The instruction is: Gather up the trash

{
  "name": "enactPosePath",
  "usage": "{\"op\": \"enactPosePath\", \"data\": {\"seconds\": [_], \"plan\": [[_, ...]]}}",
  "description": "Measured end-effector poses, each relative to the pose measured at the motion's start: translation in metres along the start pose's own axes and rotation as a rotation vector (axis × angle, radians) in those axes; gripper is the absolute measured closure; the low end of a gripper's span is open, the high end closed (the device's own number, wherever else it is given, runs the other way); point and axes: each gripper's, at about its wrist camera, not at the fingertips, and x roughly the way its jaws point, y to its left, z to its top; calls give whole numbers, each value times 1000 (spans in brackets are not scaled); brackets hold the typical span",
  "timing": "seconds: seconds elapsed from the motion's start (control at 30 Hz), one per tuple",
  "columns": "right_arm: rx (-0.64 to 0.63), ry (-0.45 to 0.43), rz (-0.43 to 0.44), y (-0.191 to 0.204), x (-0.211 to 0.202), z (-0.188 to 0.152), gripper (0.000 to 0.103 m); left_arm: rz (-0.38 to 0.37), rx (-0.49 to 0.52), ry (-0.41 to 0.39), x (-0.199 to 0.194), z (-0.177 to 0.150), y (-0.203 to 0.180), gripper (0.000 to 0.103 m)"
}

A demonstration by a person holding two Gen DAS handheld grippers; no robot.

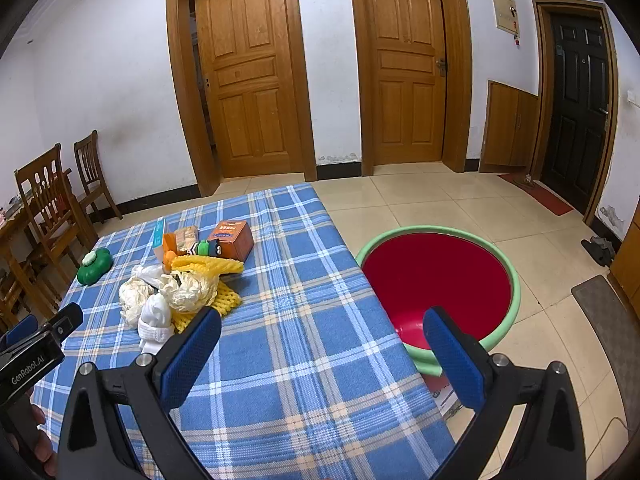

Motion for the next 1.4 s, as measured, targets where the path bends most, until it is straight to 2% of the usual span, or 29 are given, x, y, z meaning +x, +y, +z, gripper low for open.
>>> {"op": "enactPosePath", "data": {"seconds": [1.4], "plan": [[-2,11,-1,5,-2,-3,0,1,-4,2,1,-1,2,2]]}}
